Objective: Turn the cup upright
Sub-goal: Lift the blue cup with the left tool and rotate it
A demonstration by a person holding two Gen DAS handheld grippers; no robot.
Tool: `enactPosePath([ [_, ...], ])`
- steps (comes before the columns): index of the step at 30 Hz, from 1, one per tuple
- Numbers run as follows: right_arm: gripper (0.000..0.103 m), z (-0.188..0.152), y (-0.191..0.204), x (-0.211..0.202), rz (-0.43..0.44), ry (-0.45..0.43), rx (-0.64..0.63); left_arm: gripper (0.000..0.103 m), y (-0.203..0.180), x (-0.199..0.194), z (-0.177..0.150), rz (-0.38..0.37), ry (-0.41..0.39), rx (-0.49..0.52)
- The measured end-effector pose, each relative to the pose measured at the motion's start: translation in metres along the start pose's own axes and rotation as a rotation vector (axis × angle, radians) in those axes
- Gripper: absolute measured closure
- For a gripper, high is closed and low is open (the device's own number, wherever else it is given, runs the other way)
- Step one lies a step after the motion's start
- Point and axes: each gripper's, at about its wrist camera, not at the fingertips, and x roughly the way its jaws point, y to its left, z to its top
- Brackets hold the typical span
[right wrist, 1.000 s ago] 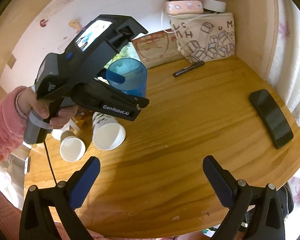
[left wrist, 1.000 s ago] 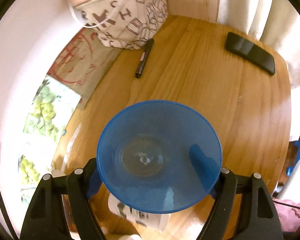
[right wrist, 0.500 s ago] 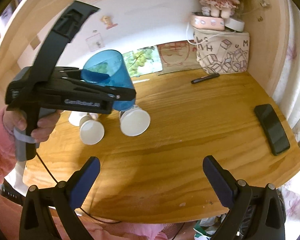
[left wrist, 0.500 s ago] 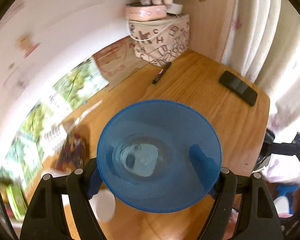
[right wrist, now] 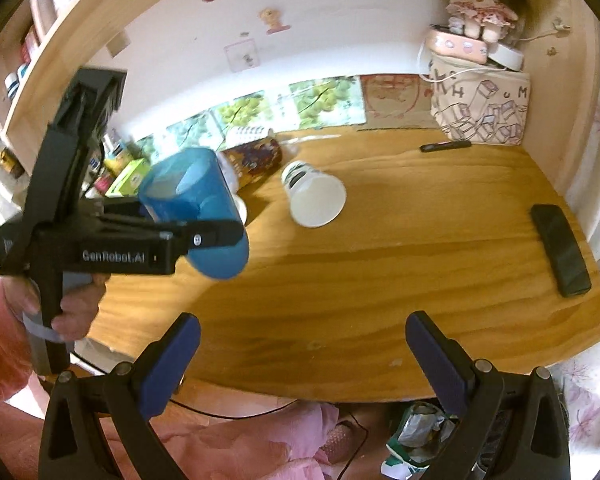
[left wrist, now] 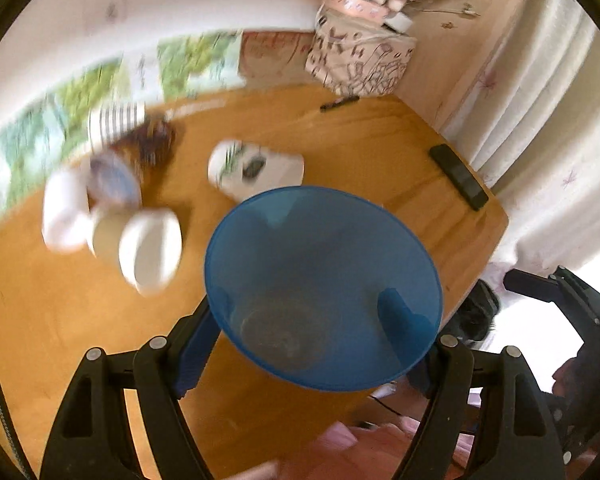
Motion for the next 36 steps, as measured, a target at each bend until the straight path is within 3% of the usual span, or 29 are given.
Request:
enactPosePath([
  [9,0.000,-0.007,0.013,0.007,0.059,0.043,-0.052,0.022,0.020,0.009,-0.036,0.031,0.088,-0.122],
  [20,0.000,-0.002,0.027,0.028,0.084,0.107,-0.125,0.022,0.047,0.012,-0.043,0.033,0.166,-0.199],
  [36,0.000,0.014,0.071,0.066,0.061,0.185,-0.137,0.019,0.108,-0.001,-0.032,-0.066,0.216,-0.229],
])
